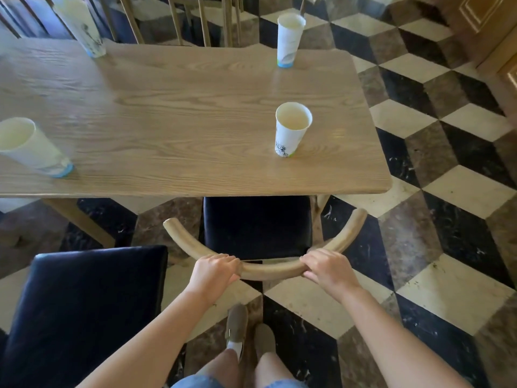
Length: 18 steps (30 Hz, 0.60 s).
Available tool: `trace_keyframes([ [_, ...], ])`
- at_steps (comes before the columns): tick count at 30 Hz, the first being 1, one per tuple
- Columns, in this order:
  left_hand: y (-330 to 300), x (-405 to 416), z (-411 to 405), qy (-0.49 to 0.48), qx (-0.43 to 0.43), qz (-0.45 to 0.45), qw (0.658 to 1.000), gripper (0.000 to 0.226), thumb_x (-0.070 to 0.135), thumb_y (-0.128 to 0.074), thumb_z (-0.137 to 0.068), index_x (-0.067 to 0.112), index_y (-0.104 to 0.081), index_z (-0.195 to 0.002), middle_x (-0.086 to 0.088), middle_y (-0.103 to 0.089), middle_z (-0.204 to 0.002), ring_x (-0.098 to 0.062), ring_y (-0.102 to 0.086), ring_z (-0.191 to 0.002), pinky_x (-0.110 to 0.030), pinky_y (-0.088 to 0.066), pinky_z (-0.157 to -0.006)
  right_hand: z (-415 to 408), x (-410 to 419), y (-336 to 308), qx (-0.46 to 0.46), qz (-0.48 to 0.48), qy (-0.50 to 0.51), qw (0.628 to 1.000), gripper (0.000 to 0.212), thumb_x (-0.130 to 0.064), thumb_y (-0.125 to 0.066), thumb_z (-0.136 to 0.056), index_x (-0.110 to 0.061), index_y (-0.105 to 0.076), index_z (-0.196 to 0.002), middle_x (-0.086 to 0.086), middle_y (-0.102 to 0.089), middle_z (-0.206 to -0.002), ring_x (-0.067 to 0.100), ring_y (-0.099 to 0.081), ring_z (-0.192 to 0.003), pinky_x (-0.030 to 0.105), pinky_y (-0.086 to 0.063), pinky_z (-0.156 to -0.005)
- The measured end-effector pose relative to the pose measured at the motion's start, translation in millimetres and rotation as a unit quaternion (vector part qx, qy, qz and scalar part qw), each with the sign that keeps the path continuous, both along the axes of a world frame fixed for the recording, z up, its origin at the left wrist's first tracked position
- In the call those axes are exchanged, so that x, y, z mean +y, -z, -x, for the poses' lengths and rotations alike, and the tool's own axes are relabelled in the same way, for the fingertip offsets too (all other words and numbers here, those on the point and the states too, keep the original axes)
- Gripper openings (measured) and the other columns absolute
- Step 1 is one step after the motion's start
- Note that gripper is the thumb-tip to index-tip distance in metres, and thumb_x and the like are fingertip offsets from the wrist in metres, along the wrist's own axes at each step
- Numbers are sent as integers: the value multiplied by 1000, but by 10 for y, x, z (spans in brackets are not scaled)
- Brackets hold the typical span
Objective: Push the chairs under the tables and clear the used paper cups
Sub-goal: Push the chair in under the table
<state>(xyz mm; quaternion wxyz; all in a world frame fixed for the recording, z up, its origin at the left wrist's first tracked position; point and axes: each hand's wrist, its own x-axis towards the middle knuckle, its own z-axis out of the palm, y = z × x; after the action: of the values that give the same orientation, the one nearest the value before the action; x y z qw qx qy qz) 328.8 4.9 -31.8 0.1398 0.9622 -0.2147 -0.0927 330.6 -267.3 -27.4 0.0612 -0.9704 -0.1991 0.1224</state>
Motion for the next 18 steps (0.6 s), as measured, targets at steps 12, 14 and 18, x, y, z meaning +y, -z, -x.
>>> trace_keyframes([
  [12, 15, -51, 106, -27, -21, -20, 999, 36, 23, -90, -52, 16, -74, -84, 0, -77, -81, -18, -72, -80, -39, -59, -69, 47, -51, 78, -6, -20, -16, 1000, 32, -24, -83, -69, -15, -70, -97, 1, -73, -90, 18, -68, -84, 33, -58, -73],
  [14, 20, -99, 145, -49, -13, -10, 999, 30, 18, -85, -62, 14, -73, -89, -3, -76, -88, -22, -71, -87, -41, -57, -77, 75, -19, 86, -1, -37, 7, 999, 31, -23, -79, -75, -15, -68, -103, 2, -72, -98, 17, -66, -92, 34, -55, -83],
  [18, 59, -155, 245, -90, 38, -44, 994, 32, 25, -64, -85, 18, -60, -116, -2, -63, -123, -19, -53, -119, -37, -38, -104, 124, 66, 101, 31, -31, 21, 999, 37, -30, -69, -84, -17, -60, -117, 0, -65, -113, 15, -56, -107, 32, -45, -97],
])
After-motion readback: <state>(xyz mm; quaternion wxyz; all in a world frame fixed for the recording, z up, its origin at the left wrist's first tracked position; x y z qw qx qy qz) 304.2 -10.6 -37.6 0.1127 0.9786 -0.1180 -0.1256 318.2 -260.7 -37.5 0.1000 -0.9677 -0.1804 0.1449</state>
